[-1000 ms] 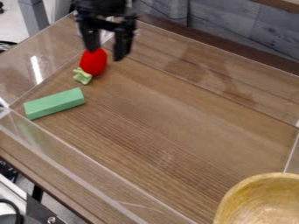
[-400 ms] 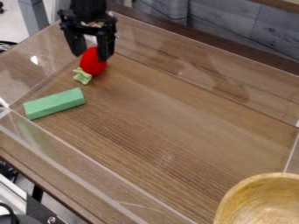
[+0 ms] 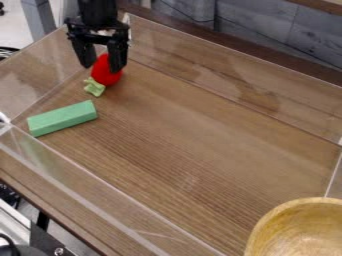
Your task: Move the red fruit to the right
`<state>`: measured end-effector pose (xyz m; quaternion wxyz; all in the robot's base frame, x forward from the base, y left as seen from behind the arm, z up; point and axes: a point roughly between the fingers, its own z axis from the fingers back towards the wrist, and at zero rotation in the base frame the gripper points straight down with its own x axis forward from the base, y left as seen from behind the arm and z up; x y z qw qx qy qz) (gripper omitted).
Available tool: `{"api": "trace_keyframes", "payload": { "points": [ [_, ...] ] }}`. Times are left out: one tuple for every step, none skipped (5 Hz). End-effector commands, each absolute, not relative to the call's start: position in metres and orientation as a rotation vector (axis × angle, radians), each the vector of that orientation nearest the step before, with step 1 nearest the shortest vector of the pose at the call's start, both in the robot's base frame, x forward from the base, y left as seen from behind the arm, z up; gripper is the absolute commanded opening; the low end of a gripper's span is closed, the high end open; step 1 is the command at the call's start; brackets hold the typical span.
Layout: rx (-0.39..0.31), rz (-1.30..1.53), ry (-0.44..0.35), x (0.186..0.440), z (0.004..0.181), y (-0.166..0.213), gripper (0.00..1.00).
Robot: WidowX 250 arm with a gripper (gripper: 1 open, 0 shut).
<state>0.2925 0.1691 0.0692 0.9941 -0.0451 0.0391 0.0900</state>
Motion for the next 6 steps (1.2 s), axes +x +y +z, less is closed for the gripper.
{"api": "trace_keyframes", "payload": {
  "points": [
    [-0.071,0.185,0.017,0.304,0.082,0.182,1.00],
    [-0.080,0.191,0.019,0.308,0.076,0.186,1.00],
    [-0.087,0.197,0.023,0.310,0.071,0.190,1.00],
    [-0.096,0.202,0.028,0.313,0.066,0.193,1.00],
    [-0.106,0.208,0.030,0.315,0.062,0.195,1.00],
    [-0.115,0.211,0.031,0.316,0.060,0.195,1.00]
  ]
}}
